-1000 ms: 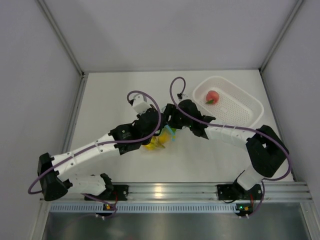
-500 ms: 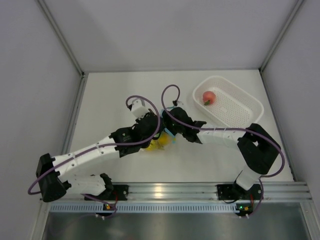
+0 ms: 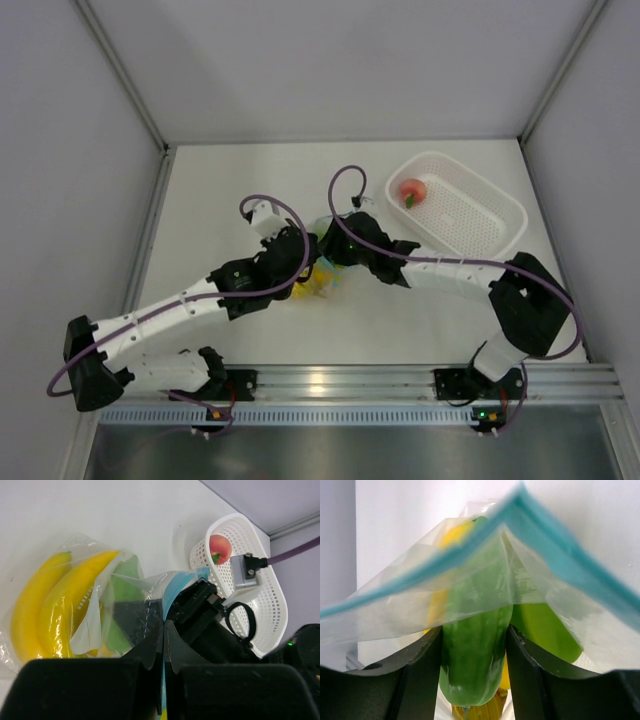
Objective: Open the zip-top bag and remove the fake food
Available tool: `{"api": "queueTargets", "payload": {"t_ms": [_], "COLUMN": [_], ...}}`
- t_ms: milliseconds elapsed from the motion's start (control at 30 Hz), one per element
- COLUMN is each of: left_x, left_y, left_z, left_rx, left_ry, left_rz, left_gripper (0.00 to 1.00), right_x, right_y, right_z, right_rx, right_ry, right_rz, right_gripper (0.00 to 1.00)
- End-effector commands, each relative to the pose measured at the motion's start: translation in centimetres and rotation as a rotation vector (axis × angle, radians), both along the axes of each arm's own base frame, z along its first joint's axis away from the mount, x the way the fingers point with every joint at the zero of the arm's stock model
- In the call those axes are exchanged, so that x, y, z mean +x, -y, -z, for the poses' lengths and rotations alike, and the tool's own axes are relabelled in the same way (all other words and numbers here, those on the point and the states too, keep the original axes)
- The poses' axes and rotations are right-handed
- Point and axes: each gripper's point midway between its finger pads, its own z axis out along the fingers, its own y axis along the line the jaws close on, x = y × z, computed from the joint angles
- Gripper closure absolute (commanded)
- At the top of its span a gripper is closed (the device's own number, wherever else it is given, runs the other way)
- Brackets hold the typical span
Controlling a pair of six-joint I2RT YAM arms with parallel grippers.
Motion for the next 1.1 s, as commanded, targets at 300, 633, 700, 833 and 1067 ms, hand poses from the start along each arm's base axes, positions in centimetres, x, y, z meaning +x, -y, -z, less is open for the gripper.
{"api": "queueTargets", "payload": {"t_ms": [300,633,700,833,1067], "left_x": [0.7,1.2,1.2,1.4,1.4], "left_y": [-0.9,-0.9,-0.9,-0.9,-1.2], "left_z": [-0.9,-0.8,-0.8,-0.7,-0.9], "left_rx": [0.048,0.067,0.069,0.076,0.083], "left_ry": [0.056,0.061,0.061,0.061,0.069], "left_rz": [-0.038,-0.058,-0.061,-0.064,-0.076], "left_gripper": [1.0,1.0,1.0,1.0,1.0], "right_x": [-3.1,-6.3,-6.6,-6.6,-6.0], "right_y": [1.8,5.5,6.5,9.2,15.0], "right_z": [-8.1,-10.9,-11.9,-13.6,-16.0], "right_rx": [0.038,-0.002,-0.009,-0.034,-0.116], "right_ry": [0.162,0.23,0.26,0.301,0.36], "right_rz": [-0.135,-0.218,-0.214,-0.179,-0.1], "right_gripper": [0.86,0.88,0.89,0.89,0.9]}}
